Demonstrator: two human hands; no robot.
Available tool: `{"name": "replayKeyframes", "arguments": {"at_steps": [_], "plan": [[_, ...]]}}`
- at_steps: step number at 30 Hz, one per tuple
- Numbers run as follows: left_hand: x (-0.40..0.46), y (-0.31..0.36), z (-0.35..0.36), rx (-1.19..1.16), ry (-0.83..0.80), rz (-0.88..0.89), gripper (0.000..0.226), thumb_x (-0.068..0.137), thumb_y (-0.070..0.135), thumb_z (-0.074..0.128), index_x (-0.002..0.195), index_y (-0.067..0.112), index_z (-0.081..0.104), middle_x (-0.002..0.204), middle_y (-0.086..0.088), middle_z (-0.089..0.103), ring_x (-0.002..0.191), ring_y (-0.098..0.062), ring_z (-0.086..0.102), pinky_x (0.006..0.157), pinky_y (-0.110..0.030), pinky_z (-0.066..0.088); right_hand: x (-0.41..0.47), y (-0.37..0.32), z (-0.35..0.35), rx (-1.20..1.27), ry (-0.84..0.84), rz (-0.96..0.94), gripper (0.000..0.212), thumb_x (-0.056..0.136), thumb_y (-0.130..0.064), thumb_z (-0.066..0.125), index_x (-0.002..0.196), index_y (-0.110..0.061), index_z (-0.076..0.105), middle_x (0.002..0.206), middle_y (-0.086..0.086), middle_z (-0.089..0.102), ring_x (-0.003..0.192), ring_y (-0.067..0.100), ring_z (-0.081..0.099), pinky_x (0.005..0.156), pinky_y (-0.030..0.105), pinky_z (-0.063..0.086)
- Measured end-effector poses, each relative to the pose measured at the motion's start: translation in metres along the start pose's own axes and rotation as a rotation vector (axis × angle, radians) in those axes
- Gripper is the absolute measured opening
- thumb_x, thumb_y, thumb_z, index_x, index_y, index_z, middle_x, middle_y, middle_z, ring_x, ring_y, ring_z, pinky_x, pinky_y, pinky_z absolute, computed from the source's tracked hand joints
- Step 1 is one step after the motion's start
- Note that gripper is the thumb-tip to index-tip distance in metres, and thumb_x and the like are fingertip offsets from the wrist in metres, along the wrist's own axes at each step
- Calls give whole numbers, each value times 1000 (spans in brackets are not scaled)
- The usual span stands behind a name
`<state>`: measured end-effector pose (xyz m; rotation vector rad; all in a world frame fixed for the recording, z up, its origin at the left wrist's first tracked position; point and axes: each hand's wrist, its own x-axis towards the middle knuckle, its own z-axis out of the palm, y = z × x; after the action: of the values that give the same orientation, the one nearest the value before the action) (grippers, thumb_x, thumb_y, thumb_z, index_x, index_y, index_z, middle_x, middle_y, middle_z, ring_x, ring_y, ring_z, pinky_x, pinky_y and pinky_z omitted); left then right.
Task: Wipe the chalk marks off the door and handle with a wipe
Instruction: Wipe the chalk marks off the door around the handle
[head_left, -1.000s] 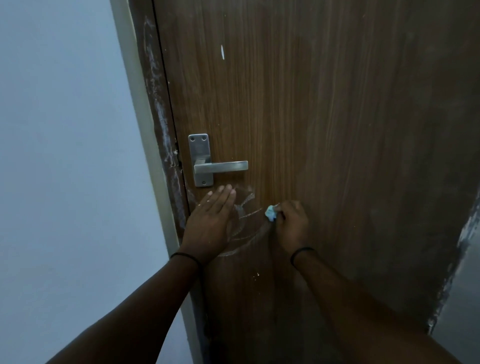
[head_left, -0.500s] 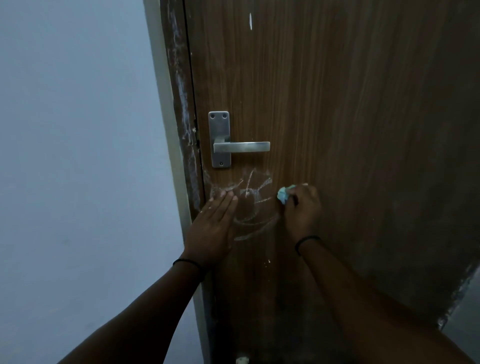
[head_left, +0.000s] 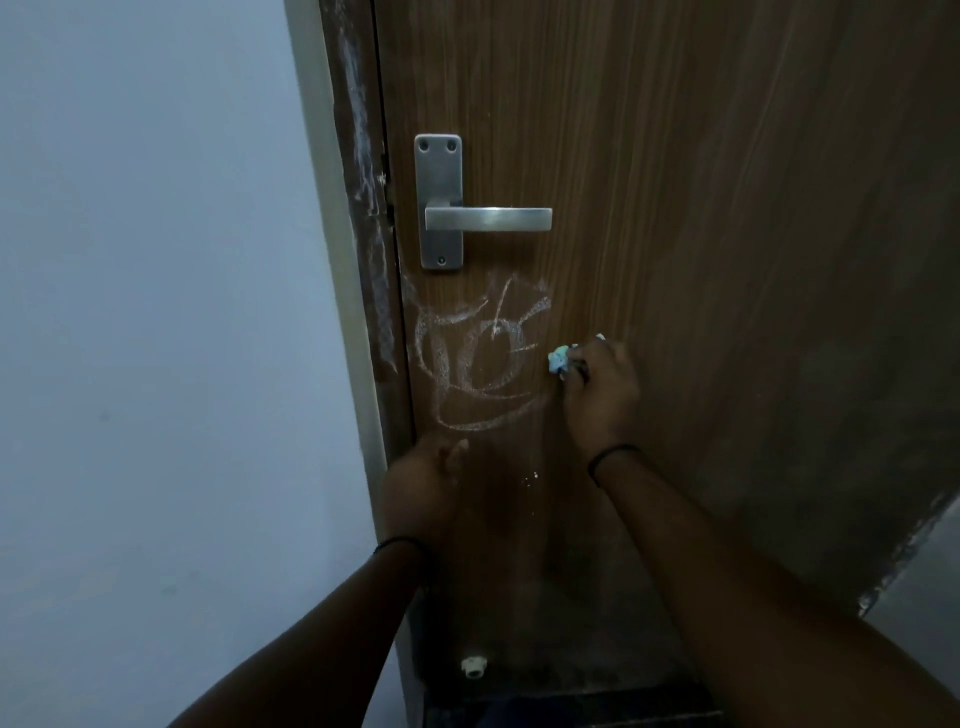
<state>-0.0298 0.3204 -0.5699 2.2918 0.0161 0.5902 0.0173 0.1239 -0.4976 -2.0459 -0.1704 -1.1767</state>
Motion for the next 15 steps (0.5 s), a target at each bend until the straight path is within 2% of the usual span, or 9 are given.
{"name": "replayKeyframes", "arguments": {"at_steps": [2, 4, 6, 8, 12, 15], "plan": [[4, 5, 8, -172, -83, -263, 42, 91, 53, 57, 73, 17, 67, 61, 3, 69, 53, -9, 65, 68, -31, 56, -7, 1, 6, 10, -42, 29, 12, 82, 4, 65, 89, -6, 65, 104, 9, 57, 92, 11, 55, 83, 12, 38], [15, 12, 14, -315, -150, -412, 45, 86, 53, 64, 70, 12, 68, 56, 1, 69, 46, -13, 66, 62, -31, 58, -7, 5, 10, 8, -71, 63, 12, 82, 2, 67, 87, -9, 64, 102, 5, 57, 87, 10, 55, 76, 7, 35], [22, 16, 16, -349, -135, -447, 44, 84, 50, 68, 71, 9, 68, 57, -1, 70, 47, -18, 67, 60, -33, 60, -6, 4, 9, 17, -72, 72, 12, 82, 0, 68, 86, -10, 64, 101, 3, 57, 86, 10, 56, 72, 5, 33], [23, 15, 15, -345, -114, -450, 43, 84, 48, 70, 70, 8, 68, 58, -2, 70, 51, -21, 69, 66, -36, 61, -9, 2, 6, 16, -61, 65, 12, 81, 0, 68, 85, -11, 64, 101, 3, 57, 86, 11, 57, 72, 5, 34], [22, -5, 33, -360, -118, -488, 38, 83, 44, 72, 66, 10, 66, 57, -2, 69, 53, -22, 69, 68, -39, 61, -34, 14, 28, -25, -68, 19, 10, 82, -1, 67, 86, -10, 65, 103, 7, 59, 92, 10, 56, 79, 11, 37], [30, 2, 32, -393, -94, -477, 35, 82, 40, 75, 65, 10, 65, 58, -3, 69, 53, -23, 68, 62, -38, 61, -37, 6, 33, 10, -214, -118, 8, 85, 0, 62, 84, -6, 67, 102, 11, 60, 93, 15, 57, 84, 20, 43]]}}
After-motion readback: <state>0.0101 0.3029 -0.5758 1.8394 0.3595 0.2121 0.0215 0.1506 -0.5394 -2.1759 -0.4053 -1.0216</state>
